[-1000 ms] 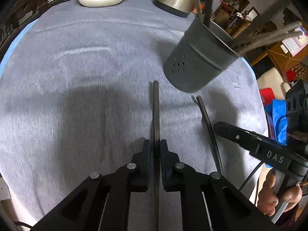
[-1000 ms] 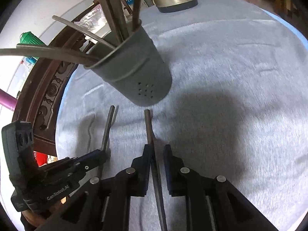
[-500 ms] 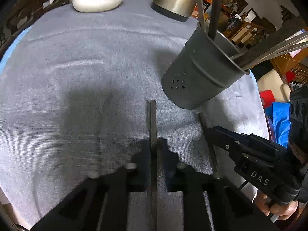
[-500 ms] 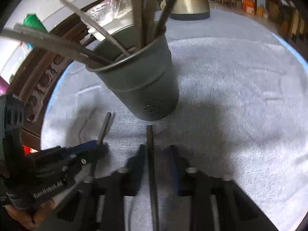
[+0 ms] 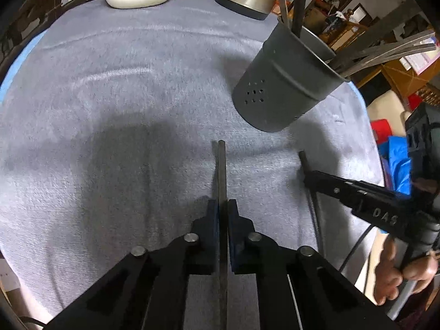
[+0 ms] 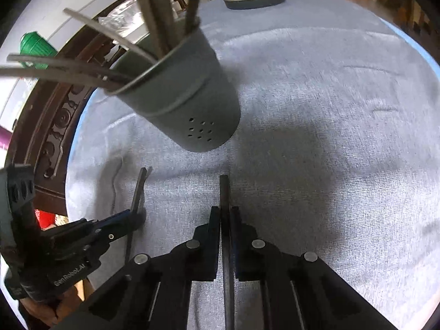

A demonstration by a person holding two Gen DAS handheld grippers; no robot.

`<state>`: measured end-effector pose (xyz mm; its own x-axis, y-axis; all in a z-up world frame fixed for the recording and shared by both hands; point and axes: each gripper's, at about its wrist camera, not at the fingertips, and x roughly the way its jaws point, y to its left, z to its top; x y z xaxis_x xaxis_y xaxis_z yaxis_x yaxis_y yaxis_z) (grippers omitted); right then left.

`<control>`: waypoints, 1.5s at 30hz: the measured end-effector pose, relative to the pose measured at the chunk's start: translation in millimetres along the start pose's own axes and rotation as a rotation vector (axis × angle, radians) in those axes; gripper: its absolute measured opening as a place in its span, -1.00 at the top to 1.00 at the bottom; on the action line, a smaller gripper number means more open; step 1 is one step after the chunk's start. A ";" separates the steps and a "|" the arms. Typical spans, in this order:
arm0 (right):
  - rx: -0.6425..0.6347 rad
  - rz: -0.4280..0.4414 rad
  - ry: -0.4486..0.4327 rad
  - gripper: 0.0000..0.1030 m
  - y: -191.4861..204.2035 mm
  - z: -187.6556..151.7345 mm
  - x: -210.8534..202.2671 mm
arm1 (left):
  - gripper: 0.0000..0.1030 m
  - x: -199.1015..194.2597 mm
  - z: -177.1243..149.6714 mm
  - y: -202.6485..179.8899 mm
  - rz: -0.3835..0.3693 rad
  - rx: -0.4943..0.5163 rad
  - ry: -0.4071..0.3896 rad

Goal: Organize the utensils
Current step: 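Lift both held chopsticks toward the holder cup, then raise both tools and carry the chopsticks above the grey holder cup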

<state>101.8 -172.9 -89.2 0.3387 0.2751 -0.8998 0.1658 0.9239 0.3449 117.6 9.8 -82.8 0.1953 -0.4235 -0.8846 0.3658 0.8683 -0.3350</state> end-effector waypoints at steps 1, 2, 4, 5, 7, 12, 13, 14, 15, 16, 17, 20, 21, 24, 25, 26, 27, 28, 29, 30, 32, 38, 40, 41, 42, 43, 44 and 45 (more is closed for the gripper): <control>0.008 -0.005 0.017 0.81 0.8 1.9 1.2 | 0.83 0.1 1.3 -1.3 0.003 0.002 0.003; 0.010 -0.009 0.023 0.80 0.9 2.8 1.4 | 0.77 0.1 2.5 -1.4 0.003 0.000 0.003; -0.001 -0.028 0.028 0.78 4.2 4.5 3.6 | 0.75 1.3 6.0 -1.9 0.002 -0.005 0.001; -0.010 -0.040 0.033 0.76 6.2 5.0 5.9 | 0.75 3.4 8.6 -3.6 0.004 -0.011 0.000; -0.022 -0.051 0.019 0.73 8.3 3.1 7.2 | 0.73 5.4 14.0 -3.0 -0.002 -0.028 -0.002; -0.091 -0.071 -0.023 0.70 15.9 1.0 8.7 | 0.73 9.7 23.2 -6.1 -0.002 -0.023 -0.024; -0.120 -0.083 -0.025 0.70 19.0 -0.3 8.8 | 0.73 10.8 24.1 -7.3 -0.001 -0.019 -0.028; -0.132 -0.092 -0.026 0.73 21.1 -0.5 10.0 | 0.75 9.0 22.8 -7.6 0.001 -0.014 -0.031; -0.136 -0.094 -0.027 0.73 22.1 -1.1 10.3 | 0.81 9.4 23.0 -8.2 0.008 -0.008 -0.033; -0.138 -0.096 -0.028 0.81 23.3 -1.2 11.4 | 0.88 10.3 23.6 -9.2 0.020 0.000 -0.036; -0.138 -0.090 -0.030 0.84 23.6 -1.7 10.9 | 0.88 10.4 23.9 -9.1 0.018 0.000 -0.039; -0.144 -0.053 -0.059 0.85 25.0 -6.0 0.0 | 0.88 5.7 23.0 -8.3 0.021 -0.013 -0.061; -0.152 -0.045 -0.075 0.85 26.5 -7.6 -5.9 | 0.88 0.7 22.6 -9.0 0.024 -0.012 -0.078; -0.175 -0.021 -0.136 0.85 32.0 -11.9 -27.3 | 0.89 -16.6 20.2 -11.0 0.014 -0.009 -0.120; -0.187 -0.013 -0.161 0.85 34.2 -12.7 -35.6 | 0.89 -24.1 20.2 -13.5 0.014 -0.002 -0.141; -0.195 -0.009 -0.180 0.85 35.0 -12.9 -42.6 | 0.89 -33.9 19.6 -17.0 0.013 0.008 -0.168; -0.206 -0.001 -0.204 0.85 37.0 -10.8 -52.5 | 0.89 -44.4 19.0 -20.2 0.011 0.016 -0.195; -0.215 0.006 -0.228 0.85 40.0 -11.9 -59.5 | 0.89 -53.5 19.1 -22.6 0.009 0.021 -0.219; -0.222 0.014 -0.253 0.85 42.8 -12.8 -67.7 | 0.89 -61.1 19.2 -25.0 0.009 0.026 -0.241; -0.226 0.022 -0.277 0.85 44.6 -13.8 -75.7 | 0.89 -72.2 18.3 -28.8 0.009 0.034 -0.272; -0.237 0.040 -0.329 0.85 47.2 -14.4 -90.3 | 0.89 -90.5 14.8 -38.5 0.007 0.051 -0.326; -0.250 0.077 -0.458 0.86 53.9 -18.9 -126.8 | 0.89 -135.9 11.9 -53.5 0.021 0.104 -0.470; -0.251 0.086 -0.493 0.85 54.5 -20.1 -139.8 | 0.89 -149.7 11.7 -57.8 0.019 0.117 -0.507; -0.252 0.089 -0.509 0.86 54.5 -19.9 -145.5 | 0.89 -152.1 14.1 -58.1 0.018 0.121 -0.519; -0.251 0.091 -0.523 0.86 54.2 -19.0 -149.3 | 0.89 -154.8 13.7 -59.7 0.017 0.125 -0.533; -0.249 0.094 -0.542 0.86 54.4 -19.4 -154.8 | 0.89 -159.4 13.4 -62.2 0.018 0.129 -0.550; -0.249 0.099 -0.553 0.86 54.7 -19.0 -159.0 | 0.89 -162.9 13.0 -64.3 0.019 0.133 -0.566; -0.248 0.105 -0.567 0.85 54.1 -19.7 -161.5 | 0.89 -165.4 12.8 -65.4 0.021 0.137 -0.578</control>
<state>37.8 -162.1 69.4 0.7912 0.2467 -0.5595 -0.0919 0.9526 0.2901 73.0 19.7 89.6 0.6533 -0.5119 -0.5579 0.4630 0.8531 -0.2405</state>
